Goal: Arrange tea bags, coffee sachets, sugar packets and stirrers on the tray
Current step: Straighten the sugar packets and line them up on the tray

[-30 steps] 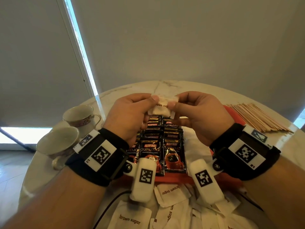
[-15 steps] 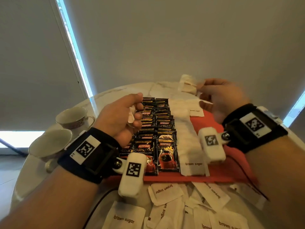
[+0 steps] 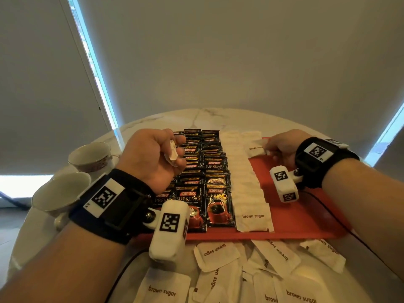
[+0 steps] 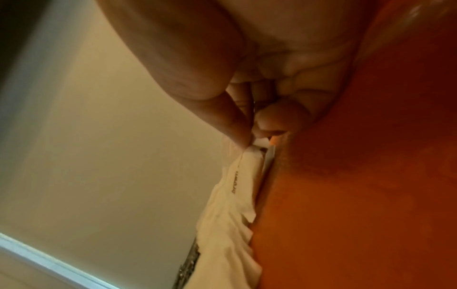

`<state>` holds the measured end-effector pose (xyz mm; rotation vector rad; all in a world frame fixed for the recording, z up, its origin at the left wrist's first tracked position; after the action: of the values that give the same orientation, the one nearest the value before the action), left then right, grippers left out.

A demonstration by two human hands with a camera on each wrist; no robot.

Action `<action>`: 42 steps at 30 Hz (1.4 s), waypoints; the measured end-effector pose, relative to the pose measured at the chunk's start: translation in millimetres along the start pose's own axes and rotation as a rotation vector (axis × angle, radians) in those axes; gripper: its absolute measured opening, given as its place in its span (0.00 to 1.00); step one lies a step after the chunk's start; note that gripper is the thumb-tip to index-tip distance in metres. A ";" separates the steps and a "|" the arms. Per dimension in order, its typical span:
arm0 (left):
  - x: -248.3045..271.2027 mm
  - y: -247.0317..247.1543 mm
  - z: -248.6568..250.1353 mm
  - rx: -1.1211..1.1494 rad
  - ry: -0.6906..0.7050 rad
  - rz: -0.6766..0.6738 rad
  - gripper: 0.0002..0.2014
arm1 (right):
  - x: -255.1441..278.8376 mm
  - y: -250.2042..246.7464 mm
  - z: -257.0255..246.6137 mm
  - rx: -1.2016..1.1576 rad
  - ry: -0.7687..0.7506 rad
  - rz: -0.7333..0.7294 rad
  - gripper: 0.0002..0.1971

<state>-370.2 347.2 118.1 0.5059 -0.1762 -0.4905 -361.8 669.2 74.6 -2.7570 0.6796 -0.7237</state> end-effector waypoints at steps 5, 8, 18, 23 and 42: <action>-1.4 -0.2 -0.3 -0.020 -0.001 0.007 0.17 | -0.6 0.6 -2.4 0.088 0.012 -0.014 0.07; -1.7 0.9 -0.6 -0.033 -0.002 0.006 0.18 | -2.2 1.0 -2.6 0.116 -0.002 -0.019 0.08; -3.0 0.3 -2.3 -0.046 -0.005 0.019 0.18 | 2.4 -0.3 6.0 -0.143 -0.061 -0.041 0.15; -6.6 -1.4 -5.9 -0.032 -0.006 0.034 0.19 | 11.3 21.0 5.1 0.009 -0.029 -0.175 0.07; -1.1 6.2 -4.2 -0.174 0.090 -0.018 0.27 | 125.6 109.2 -35.4 -0.107 -0.519 -0.555 0.14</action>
<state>-367.5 354.3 117.5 0.3589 -0.0426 -0.4948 -324.2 510.4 122.7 -3.0556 -0.1630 -0.0232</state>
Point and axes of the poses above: each hand's wrist, its own x-axis away from the middle knuckle, its own y-axis out of the palm, z = x × y, the point moved 5 cm from there along -x, towards the middle knuckle, and after that the axes turned 10 degrees about -z, right-handed, at the moved point
